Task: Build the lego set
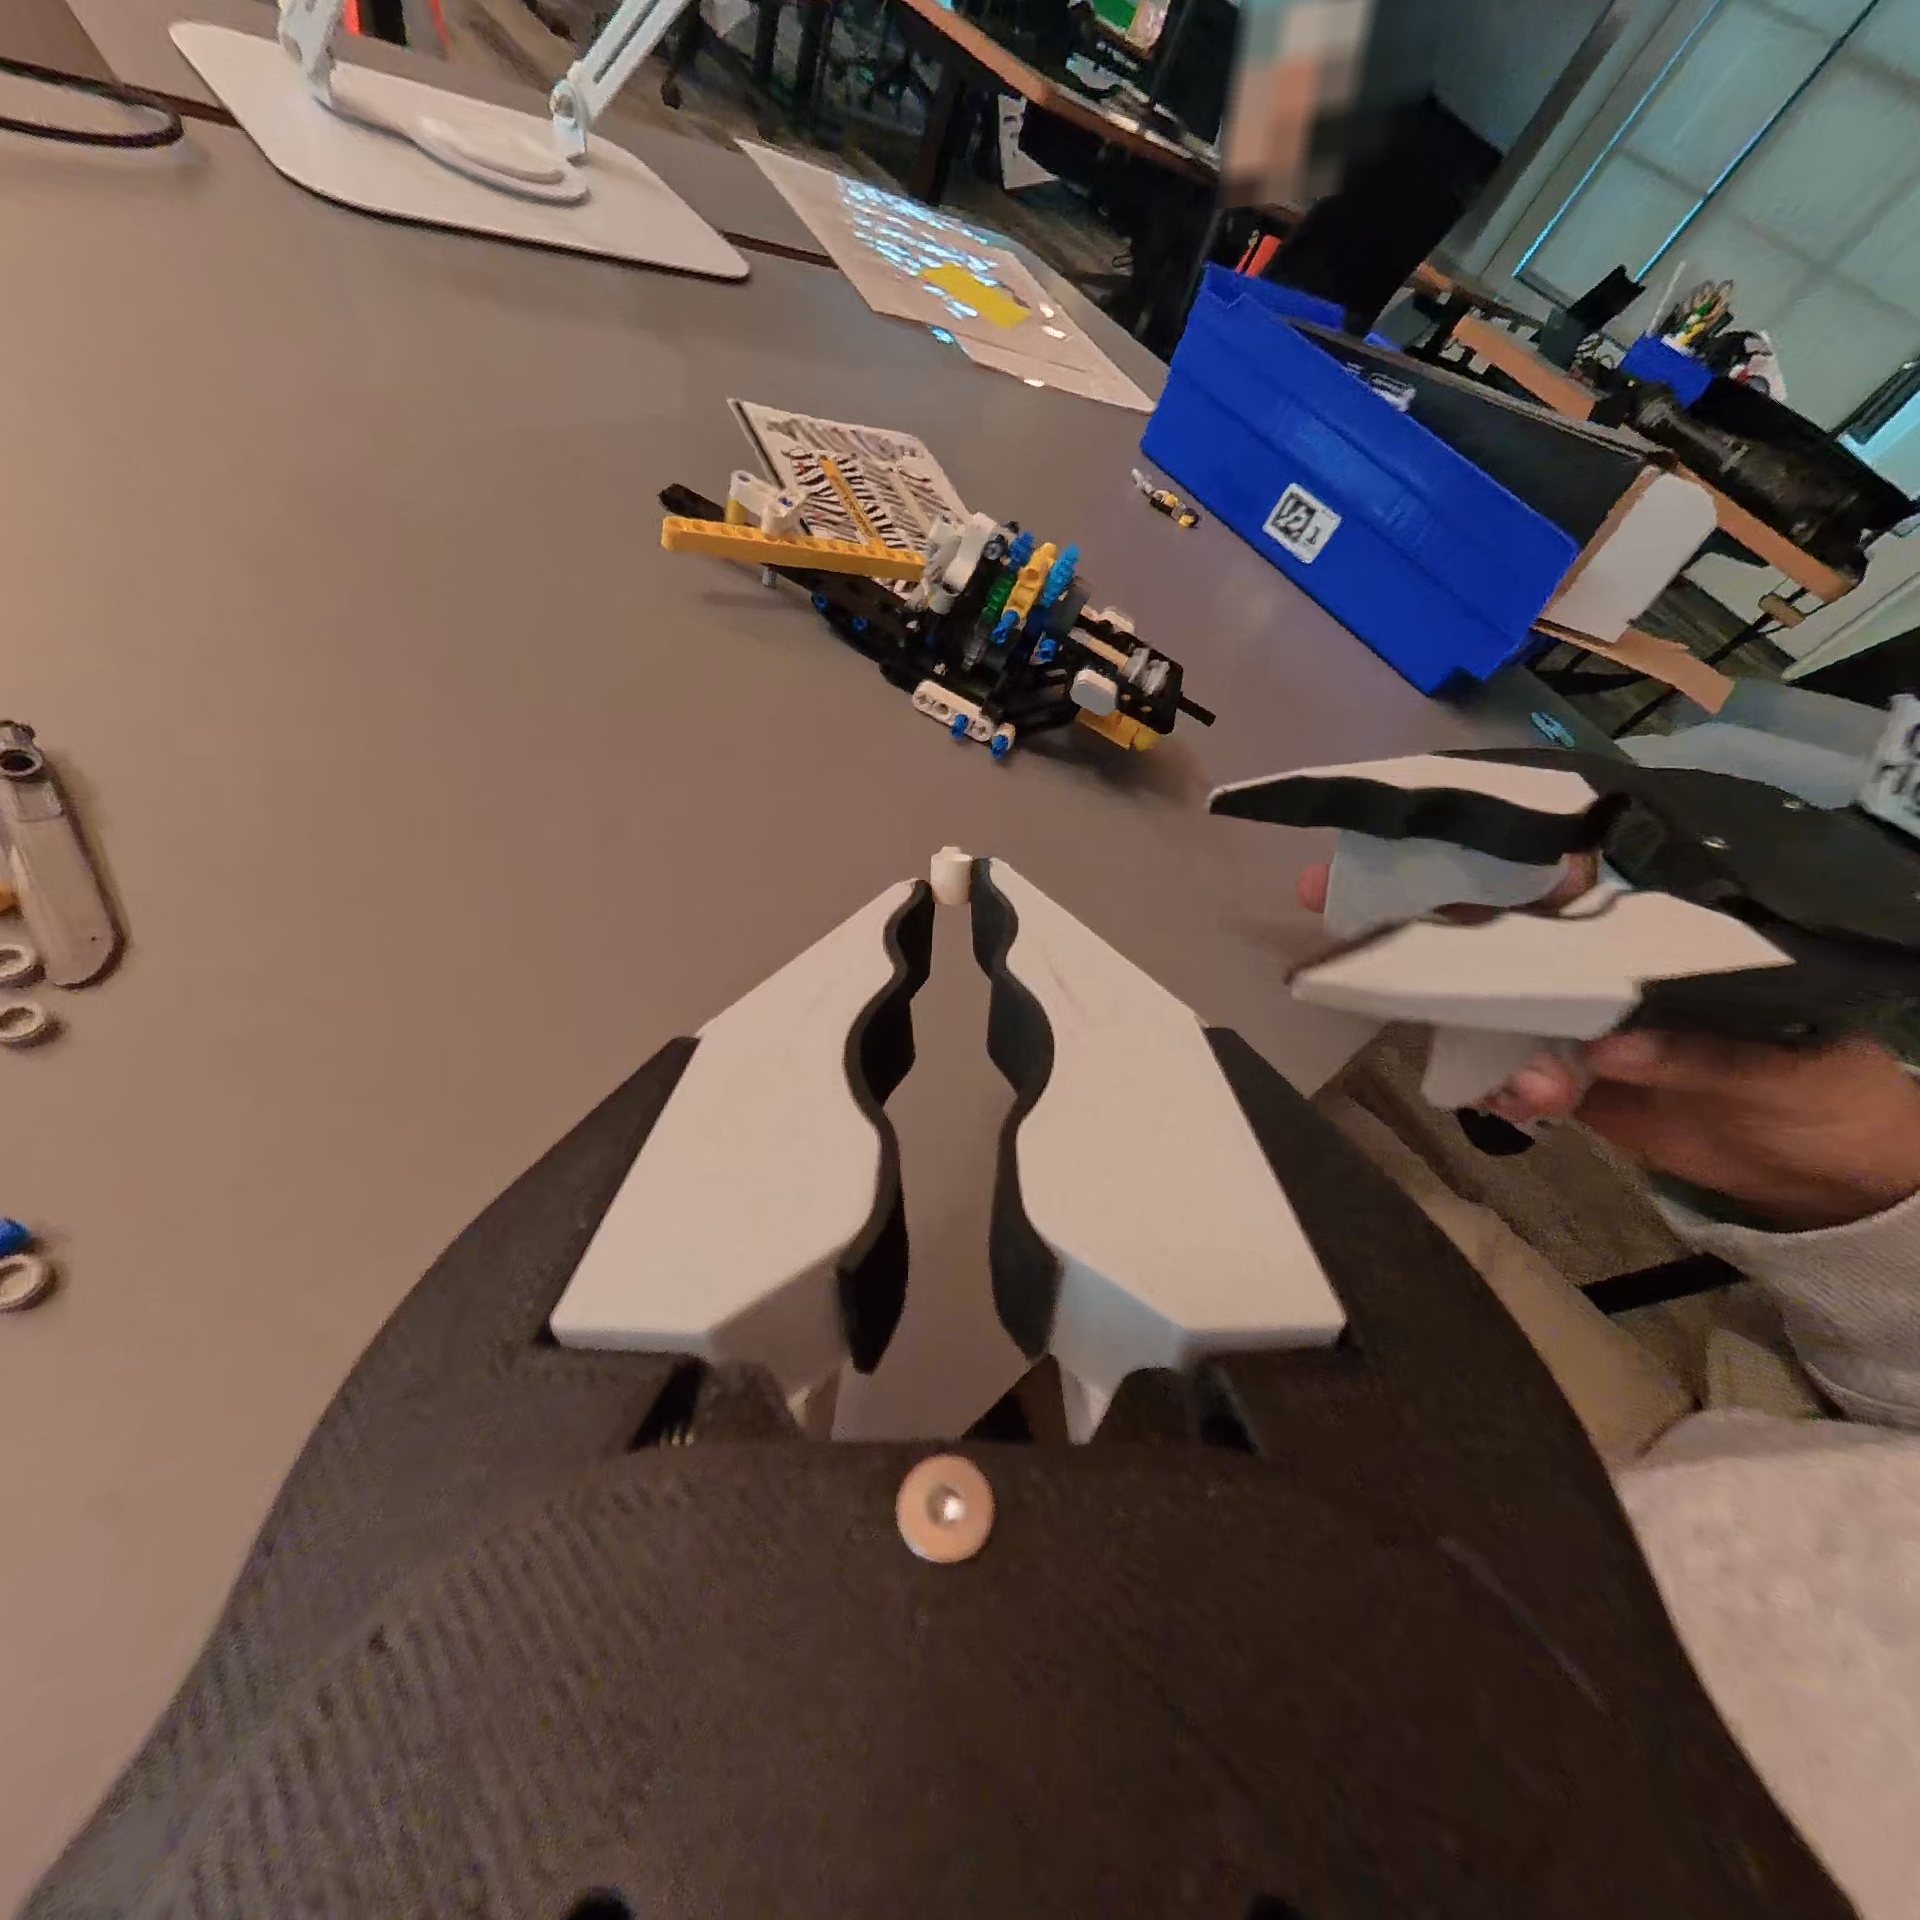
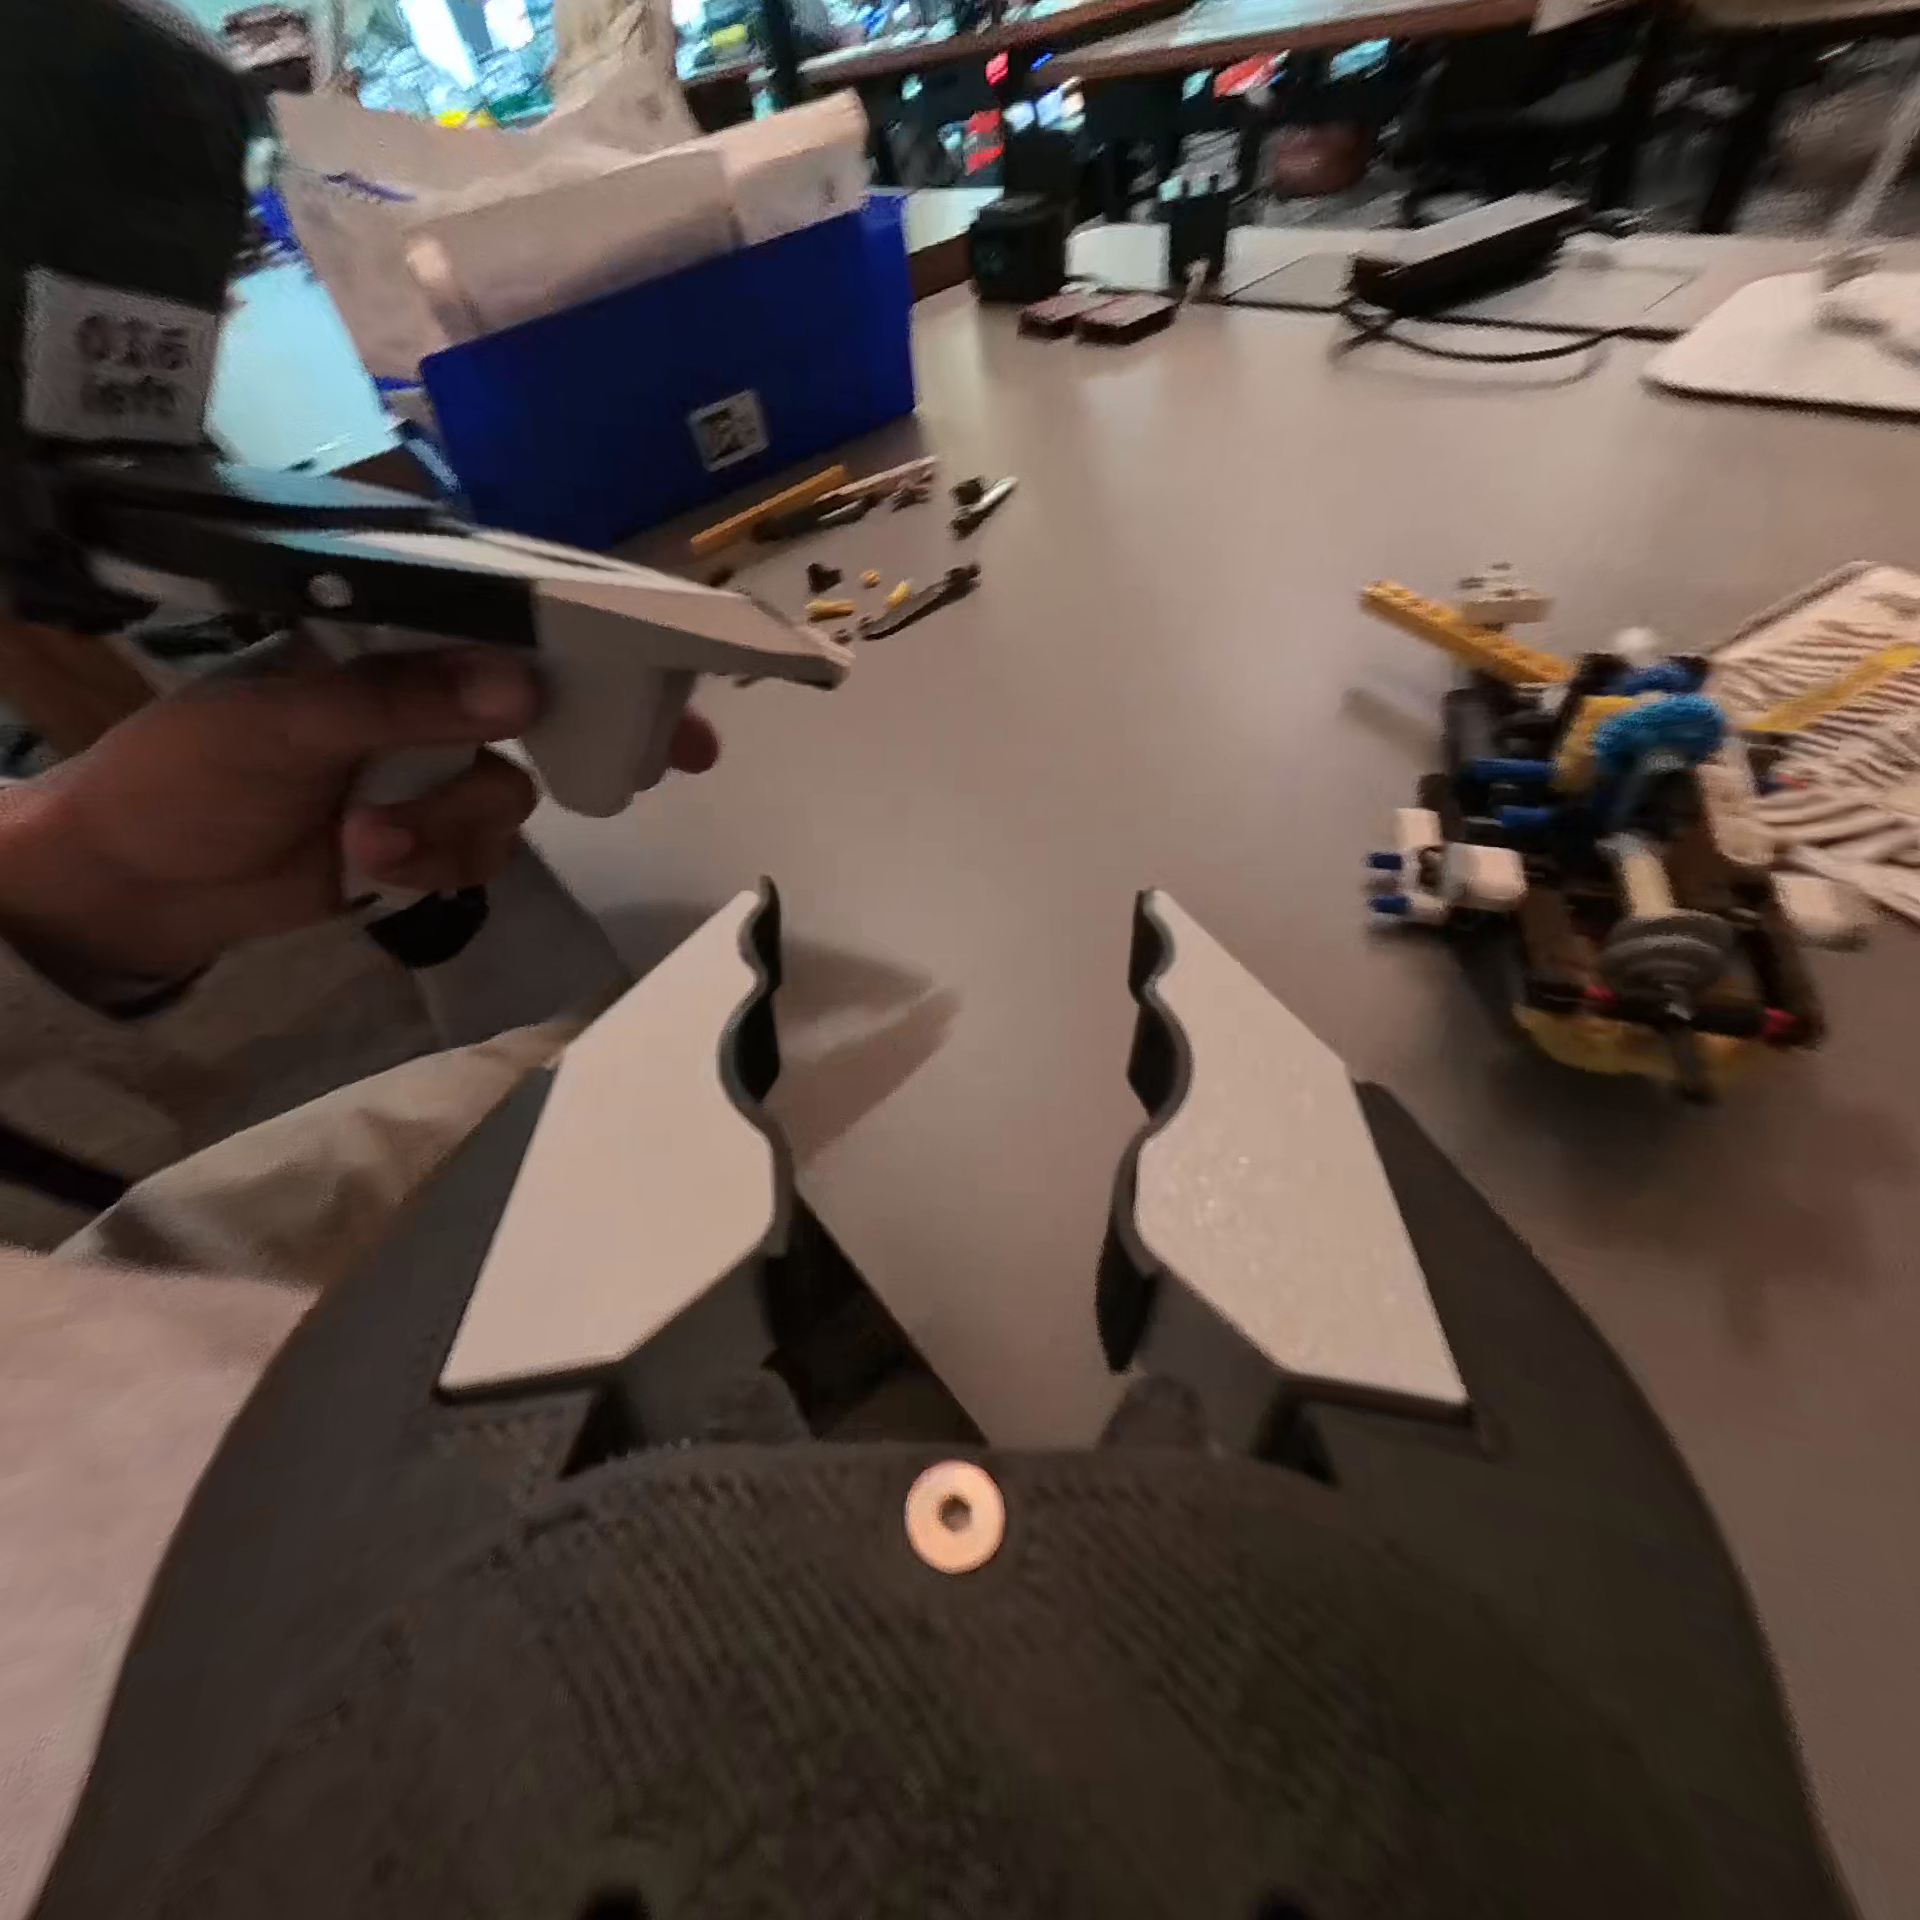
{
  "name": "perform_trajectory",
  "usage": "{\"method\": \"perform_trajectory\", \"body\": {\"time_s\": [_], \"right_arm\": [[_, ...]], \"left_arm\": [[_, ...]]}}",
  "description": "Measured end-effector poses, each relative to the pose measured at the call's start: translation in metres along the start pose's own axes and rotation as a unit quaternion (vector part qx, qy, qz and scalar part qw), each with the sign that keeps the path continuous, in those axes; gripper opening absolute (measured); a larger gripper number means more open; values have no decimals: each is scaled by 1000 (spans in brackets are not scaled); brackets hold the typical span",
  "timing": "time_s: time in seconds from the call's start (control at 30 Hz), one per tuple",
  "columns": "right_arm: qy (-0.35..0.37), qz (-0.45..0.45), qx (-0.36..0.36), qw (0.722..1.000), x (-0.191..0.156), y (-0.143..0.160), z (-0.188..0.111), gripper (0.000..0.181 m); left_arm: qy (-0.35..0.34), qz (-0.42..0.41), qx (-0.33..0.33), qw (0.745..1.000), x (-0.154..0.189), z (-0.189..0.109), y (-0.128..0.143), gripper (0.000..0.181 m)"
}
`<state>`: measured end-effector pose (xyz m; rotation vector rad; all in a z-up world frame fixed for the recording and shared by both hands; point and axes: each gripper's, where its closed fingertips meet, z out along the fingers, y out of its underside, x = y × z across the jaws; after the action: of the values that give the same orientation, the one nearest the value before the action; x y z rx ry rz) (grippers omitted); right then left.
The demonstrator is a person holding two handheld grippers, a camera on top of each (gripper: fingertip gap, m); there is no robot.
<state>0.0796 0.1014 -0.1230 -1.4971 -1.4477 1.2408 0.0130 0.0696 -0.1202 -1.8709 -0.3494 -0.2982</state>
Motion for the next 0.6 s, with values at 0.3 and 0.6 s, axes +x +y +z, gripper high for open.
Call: {"method": "perform_trajectory", "body": {"time_s": [0.3, 0.6], "right_arm": [[-53, 16, 2, 998, 9, -10, 23, 68], [-41, 73, 59, 995, 47, -44, 26, 62]], "left_arm": [[-15, -27, -58, 998, -26, 51, -14, 7], [19, -8, -63, 998, -6, 89, -21, 7]]}}
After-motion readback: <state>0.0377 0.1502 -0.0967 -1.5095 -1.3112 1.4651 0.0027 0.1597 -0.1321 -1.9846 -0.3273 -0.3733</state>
